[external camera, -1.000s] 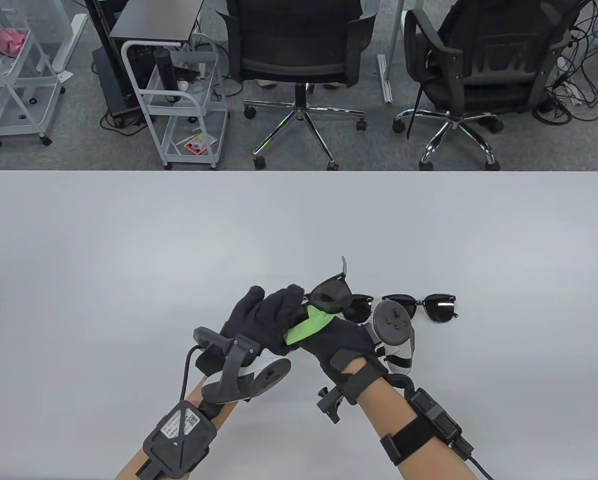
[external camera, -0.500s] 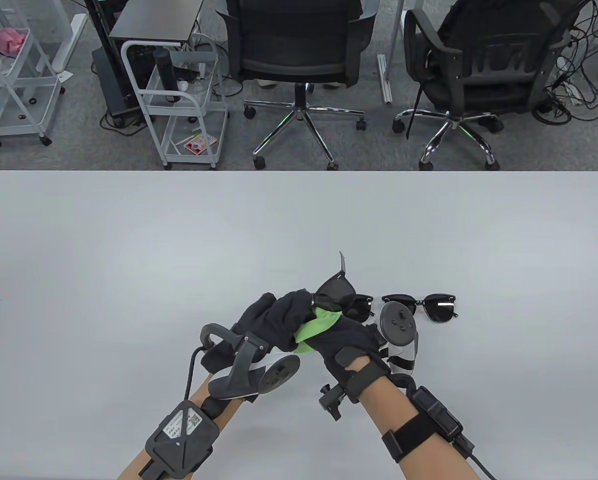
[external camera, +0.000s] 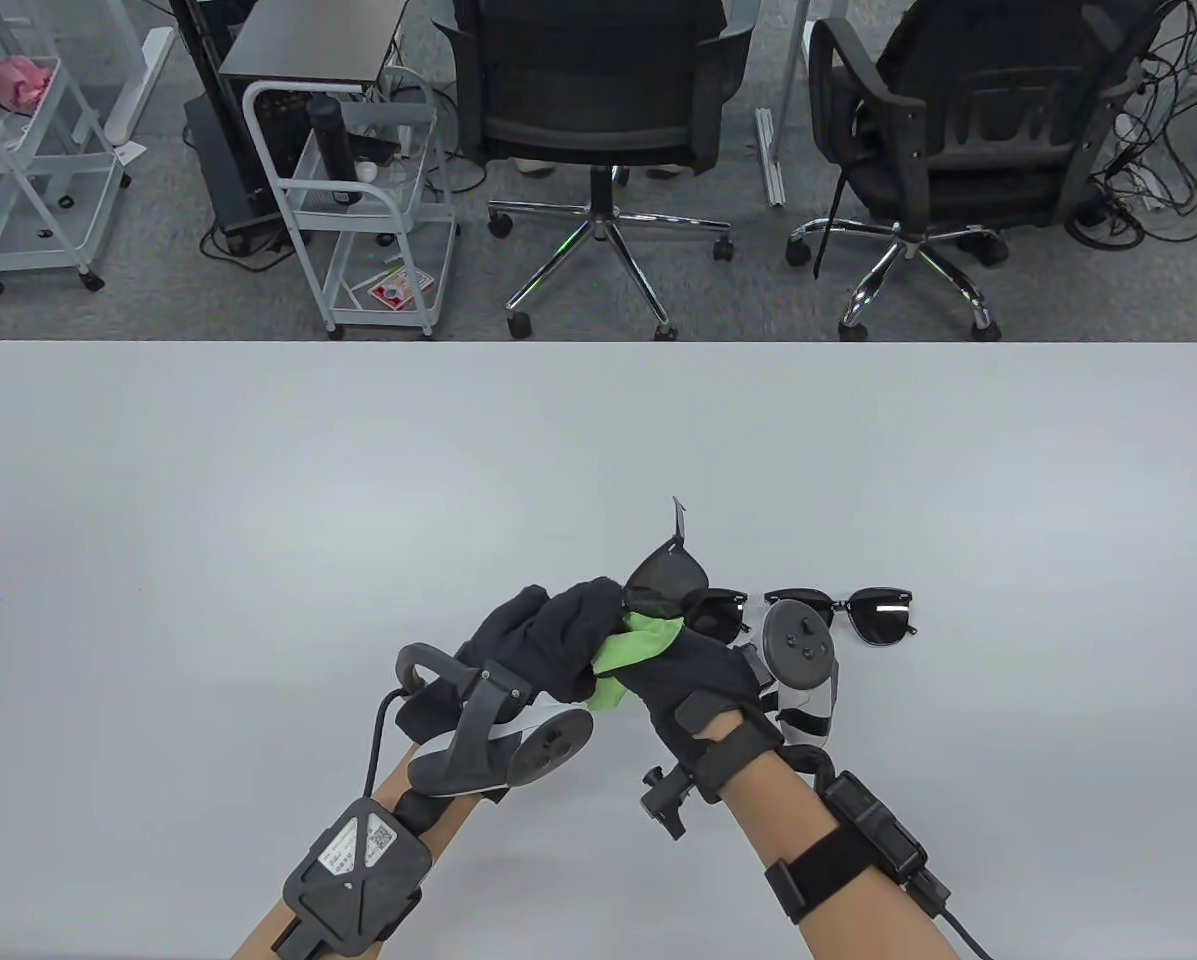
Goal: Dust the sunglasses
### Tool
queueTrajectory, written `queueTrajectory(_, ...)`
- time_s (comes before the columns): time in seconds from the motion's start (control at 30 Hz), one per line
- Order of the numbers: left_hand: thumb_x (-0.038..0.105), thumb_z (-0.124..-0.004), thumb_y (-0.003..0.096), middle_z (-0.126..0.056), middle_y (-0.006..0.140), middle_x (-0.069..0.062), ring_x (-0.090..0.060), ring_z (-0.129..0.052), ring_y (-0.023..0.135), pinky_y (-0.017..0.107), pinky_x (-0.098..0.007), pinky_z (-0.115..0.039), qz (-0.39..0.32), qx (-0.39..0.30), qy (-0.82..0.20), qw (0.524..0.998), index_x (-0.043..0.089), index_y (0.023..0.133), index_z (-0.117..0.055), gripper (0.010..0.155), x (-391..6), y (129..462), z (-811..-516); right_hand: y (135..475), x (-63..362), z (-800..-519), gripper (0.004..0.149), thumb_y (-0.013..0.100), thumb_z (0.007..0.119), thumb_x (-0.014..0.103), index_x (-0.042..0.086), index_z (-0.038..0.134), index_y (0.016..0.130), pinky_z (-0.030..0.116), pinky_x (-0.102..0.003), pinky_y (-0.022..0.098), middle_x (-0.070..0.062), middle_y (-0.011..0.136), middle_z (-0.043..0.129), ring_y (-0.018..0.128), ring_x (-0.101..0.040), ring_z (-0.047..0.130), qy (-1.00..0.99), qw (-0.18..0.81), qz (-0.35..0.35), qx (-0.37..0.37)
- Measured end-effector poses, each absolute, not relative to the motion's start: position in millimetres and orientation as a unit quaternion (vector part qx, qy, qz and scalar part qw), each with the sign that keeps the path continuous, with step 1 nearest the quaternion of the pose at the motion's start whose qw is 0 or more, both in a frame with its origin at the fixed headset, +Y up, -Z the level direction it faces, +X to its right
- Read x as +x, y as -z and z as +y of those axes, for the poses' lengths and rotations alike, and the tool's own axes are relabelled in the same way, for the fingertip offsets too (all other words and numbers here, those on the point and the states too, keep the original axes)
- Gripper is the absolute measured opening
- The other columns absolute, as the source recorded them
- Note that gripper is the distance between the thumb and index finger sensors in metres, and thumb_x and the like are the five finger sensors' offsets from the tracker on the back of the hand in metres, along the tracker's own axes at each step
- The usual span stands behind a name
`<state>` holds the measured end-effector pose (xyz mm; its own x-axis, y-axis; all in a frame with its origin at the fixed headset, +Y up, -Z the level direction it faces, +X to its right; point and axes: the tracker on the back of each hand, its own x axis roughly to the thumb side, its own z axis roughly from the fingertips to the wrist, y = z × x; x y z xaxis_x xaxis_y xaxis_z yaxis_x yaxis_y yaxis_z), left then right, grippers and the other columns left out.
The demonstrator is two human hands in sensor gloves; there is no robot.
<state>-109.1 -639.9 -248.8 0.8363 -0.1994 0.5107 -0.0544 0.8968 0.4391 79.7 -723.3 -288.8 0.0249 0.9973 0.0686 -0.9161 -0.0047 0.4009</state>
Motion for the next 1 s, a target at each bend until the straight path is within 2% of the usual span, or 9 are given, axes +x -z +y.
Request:
queueTrajectory(0.2,0.053,-0.099,0.0195,-0.083,0.094,0.011,0.007,-0.113,0.061,0.069,-0.027,-0.082,-0.285,0.229,0.04,0.93,0.03,0.103,-0.059,0.095,-104.3,246.1,-639.0,288.0,80.8,-716.8,0.041,0.038,0.094,0.029,0.015,0.087,0.077,0.071,-0.061,0.058,-0.005,0.073,0.099,0.065,-0.029,0.102,-0.736,0.655,0.062,0.155)
queueTrajectory(0.33,0.054,-0.098,0.0196,-0.084,0.094,0.01,0.007,-0.113,0.06,0.069,-0.028,-0.082,-0.286,0.221,0.021,0.932,0.028,0.103,-0.059,0.095,-102.5,247.1,-640.9,287.4,82.9,-717.0,0.041,0.039,0.092,0.046,0.017,0.092,0.068,0.073,-0.059,0.057,-0.002,0.063,0.104,0.056,-0.026,0.106,-0.748,0.65,0.025,0.129)
queueTrajectory(0.47,0.054,-0.098,0.0193,-0.084,0.094,0.011,0.008,-0.113,0.06,0.069,-0.028,-0.082,-0.285,0.226,0.033,0.931,0.029,0.103,-0.06,0.095,-104.2,247.2,-639.5,290.6,83.7,-717.6,0.043,0.043,0.085,0.043,0.013,0.092,0.074,0.07,-0.062,0.057,-0.007,0.069,0.102,0.062,-0.032,0.103,-0.724,0.671,0.065,0.149)
queueTrajectory(0.53,0.054,-0.099,0.0191,-0.084,0.093,0.012,0.008,-0.113,0.06,0.069,-0.028,-0.082,-0.287,0.234,0.045,0.928,0.031,0.102,-0.06,0.095,-106.6,246.6,-639.9,292.4,83.5,-719.7,0.043,0.043,0.086,0.035,0.012,0.088,0.08,0.068,-0.064,0.058,-0.008,0.078,0.099,0.07,-0.034,0.1,-0.71,0.673,0.108,0.176)
queueTrajectory(0.6,0.054,-0.099,0.0191,-0.084,0.093,0.012,0.008,-0.113,0.06,0.069,-0.028,-0.082,-0.288,0.231,0.048,0.928,0.031,0.102,-0.061,0.094,-106.8,247.5,-641.7,292.8,82.1,-720.7,0.043,0.041,0.088,0.028,0.013,0.086,0.082,0.068,-0.064,0.058,-0.007,0.08,0.097,0.072,-0.034,0.099,-0.72,0.662,0.112,0.175)
queueTrajectory(0.7,0.054,-0.099,0.0193,-0.084,0.093,0.012,0.008,-0.113,0.059,0.069,-0.028,-0.082,-0.288,0.224,0.044,0.93,0.03,0.102,-0.06,0.095,-104.8,249.0,-643.8,292.7,80.5,-717.9,0.041,0.037,0.094,0.028,0.015,0.088,0.076,0.07,-0.063,0.057,-0.005,0.072,0.1,0.065,-0.03,0.102,-0.755,0.635,0.071,0.151)
queueTrajectory(0.8,0.056,-0.099,0.0192,-0.085,0.093,0.011,0.007,-0.113,0.059,0.068,-0.029,-0.082,-0.288,0.229,0.043,0.929,0.03,0.102,-0.061,0.095,-103.4,248.3,-643.0,291.8,79.8,-717.6,0.039,0.036,0.098,0.038,0.018,0.091,0.068,0.072,-0.061,0.057,-0.002,0.064,0.102,0.057,-0.026,0.105,-0.76,0.635,0.04,0.135)
queueTrajectory(0.9,0.056,-0.099,0.0189,-0.085,0.092,0.011,0.008,-0.113,0.058,0.068,-0.029,-0.083,-0.285,0.222,0.02,0.932,0.029,0.102,-0.061,0.096,-105.6,249.4,-641.2,291.2,81.0,-716.4,0.04,0.04,0.09,0.045,0.016,0.093,0.068,0.072,-0.061,0.057,-0.003,0.062,0.103,0.056,-0.027,0.105,-0.749,0.646,0.034,0.142)
queueTrajectory(1.0,0.056,-0.099,0.0189,-0.085,0.093,0.011,0.007,-0.113,0.059,0.068,-0.03,-0.083,-0.285,0.222,0.023,0.932,0.03,0.102,-0.061,0.095,-107.8,249.7,-640.1,292.5,81.9,-719.2,0.043,0.044,0.083,0.042,0.013,0.092,0.074,0.07,-0.063,0.058,-0.007,0.07,0.101,0.063,-0.031,0.102,-0.722,0.67,0.072,0.157)
